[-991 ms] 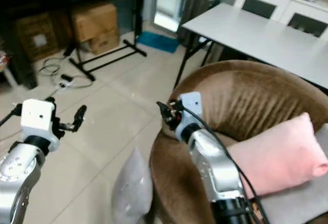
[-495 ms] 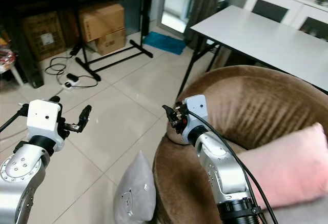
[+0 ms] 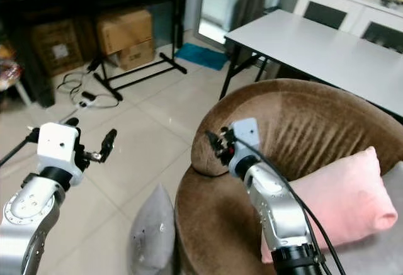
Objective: Move the pillow to the sofa from floor
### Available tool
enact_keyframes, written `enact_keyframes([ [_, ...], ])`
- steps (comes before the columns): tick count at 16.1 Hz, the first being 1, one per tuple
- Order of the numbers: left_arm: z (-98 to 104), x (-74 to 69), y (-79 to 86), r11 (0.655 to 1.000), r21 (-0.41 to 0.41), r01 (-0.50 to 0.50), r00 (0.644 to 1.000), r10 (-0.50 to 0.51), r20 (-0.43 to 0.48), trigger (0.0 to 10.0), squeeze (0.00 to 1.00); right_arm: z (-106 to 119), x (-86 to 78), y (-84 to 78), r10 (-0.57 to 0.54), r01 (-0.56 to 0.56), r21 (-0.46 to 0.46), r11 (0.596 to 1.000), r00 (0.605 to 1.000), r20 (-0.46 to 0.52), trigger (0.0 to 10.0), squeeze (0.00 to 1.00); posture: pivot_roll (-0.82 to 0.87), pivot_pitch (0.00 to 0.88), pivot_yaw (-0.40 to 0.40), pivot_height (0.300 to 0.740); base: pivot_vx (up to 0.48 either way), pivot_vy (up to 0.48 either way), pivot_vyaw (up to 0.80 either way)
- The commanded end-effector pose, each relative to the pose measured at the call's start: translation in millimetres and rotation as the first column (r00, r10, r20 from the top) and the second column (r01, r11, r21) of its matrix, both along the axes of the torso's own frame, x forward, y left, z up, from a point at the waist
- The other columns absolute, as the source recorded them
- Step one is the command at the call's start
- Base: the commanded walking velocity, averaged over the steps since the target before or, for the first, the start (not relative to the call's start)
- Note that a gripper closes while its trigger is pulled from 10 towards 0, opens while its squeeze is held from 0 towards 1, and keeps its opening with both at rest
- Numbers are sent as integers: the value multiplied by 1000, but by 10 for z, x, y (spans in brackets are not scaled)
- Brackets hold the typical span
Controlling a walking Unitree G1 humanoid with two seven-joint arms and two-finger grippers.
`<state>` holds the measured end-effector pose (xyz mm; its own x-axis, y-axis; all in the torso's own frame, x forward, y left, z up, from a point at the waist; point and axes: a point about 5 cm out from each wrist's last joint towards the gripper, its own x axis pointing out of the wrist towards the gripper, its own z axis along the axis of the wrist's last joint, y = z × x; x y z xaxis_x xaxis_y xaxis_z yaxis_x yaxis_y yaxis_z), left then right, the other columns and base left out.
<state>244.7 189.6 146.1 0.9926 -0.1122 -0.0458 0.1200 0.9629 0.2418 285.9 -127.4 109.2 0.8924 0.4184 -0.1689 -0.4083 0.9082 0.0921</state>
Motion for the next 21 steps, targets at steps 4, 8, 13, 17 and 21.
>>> enact_keyframes([
  [4, -13, -7, 6, 1000, -13, -10, 1000, 10, -10, 10000, 0, 30, 13, 2, -1, 1, -3, 1000, 1000, 17, 10000, 0, 40, 0, -117, 740, 0, 8, 0],
  [8, -13, -7, 11, 1000, -18, -12, 1000, 12, -10, 10000, 0, 30, 18, 8, 0, 0, -3, 1000, 1000, 17, 10000, 0, 41, 0, -120, 740, 0, 480, 0],
  [13, -5, -7, 22, 1000, -20, -18, 1000, 18, -6, 10000, 0, 29, 24, 22, 4, -4, -1, 1000, 1000, 19, 10000, 0, 45, 0, -121, 740, 0, 480, 0],
  [17, 19, -5, 66, 999, -13, -47, 999, 47, 7, 10000, 0, 8, 21, 30, -10, 10, 15, 1000, 1000, 4, 10000, 0, 47, 0, -116, 740, 0, 0, 0],
  [21, 25, -1, 130, 998, 9, -69, 997, 69, 15, 10000, 0, -58, 47, -84, -121, 122, 9, 993, 992, -22, 10000, 0, 48, 0, -111, 740, 0, 0, 0],
])
